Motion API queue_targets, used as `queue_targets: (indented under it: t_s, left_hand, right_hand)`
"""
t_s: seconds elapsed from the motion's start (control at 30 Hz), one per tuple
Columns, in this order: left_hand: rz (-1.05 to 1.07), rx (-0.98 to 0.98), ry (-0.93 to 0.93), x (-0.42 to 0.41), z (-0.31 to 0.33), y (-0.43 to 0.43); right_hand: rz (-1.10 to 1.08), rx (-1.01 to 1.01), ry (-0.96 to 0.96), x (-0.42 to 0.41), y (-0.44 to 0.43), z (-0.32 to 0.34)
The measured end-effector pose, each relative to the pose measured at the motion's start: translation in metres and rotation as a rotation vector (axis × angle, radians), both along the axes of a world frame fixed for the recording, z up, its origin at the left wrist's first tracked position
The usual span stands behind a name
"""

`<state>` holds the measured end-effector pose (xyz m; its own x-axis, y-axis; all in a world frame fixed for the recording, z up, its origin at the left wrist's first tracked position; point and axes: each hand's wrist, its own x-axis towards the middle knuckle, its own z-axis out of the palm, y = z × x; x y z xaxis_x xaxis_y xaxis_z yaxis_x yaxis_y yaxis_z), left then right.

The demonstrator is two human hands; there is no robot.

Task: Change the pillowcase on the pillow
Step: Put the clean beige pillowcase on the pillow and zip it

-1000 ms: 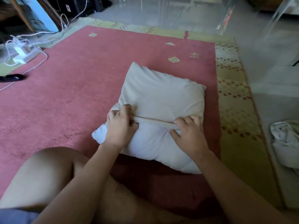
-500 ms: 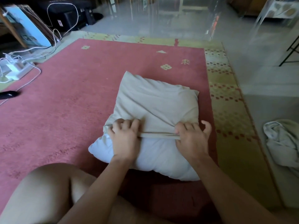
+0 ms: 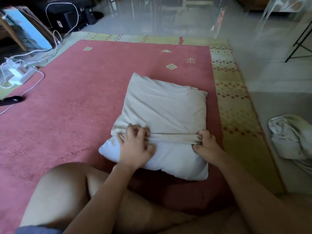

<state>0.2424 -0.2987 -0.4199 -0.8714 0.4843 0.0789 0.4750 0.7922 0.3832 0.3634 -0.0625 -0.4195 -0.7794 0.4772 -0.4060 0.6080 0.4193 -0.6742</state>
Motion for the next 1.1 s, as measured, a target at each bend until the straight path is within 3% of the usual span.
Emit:
queue_targets:
  t_s: [0.17, 0.27, 0.37, 0.53, 0.67, 0.8, 1.0, 1.1]
  left_hand:
    - [-0.263, -0.13, 0.107, 0.035, -0.004, 0.025]
    - [-0.346, -0.247, 0.078, 0.052, -0.008, 0.049]
    - [-0.334, -0.296, 0.1, 0.06, -0.011, 0.066]
    - [-0.23, -0.054, 0.227, 0.041, 0.023, 0.079]
    - [-0.303, -0.042, 0.134, 0.014, 0.069, 0.076]
    - [-0.442, 0.065, 0.097, 0.003, 0.091, 0.066]
    - [-0.416, 0.307, 0.233, 0.021, 0.09, 0.082]
    - [-0.349, 0.481, 0.08, 0.031, 0.106, 0.086]
  right_hand:
    - [-0.376, -0.549, 0.081, 0.019, 0.012, -0.005]
    - [-0.379, -0.65, 0.053, 0.023, 0.017, -0.009]
    - [-0.342, -0.549, 0.123, 0.015, 0.014, 0.002]
    - [-0.25, -0.576, 0.385, 0.005, 0.008, 0.049]
    - [-0.175, -0.581, 0.498, -0.003, -0.001, 0.081]
    - [-0.064, -0.504, 0.543, -0.012, -0.01, 0.101]
    - [0.148, -0.152, 0.522, -0.022, -0.018, 0.14]
    - [0.136, -0.132, 0.561, -0.017, -0.013, 0.163]
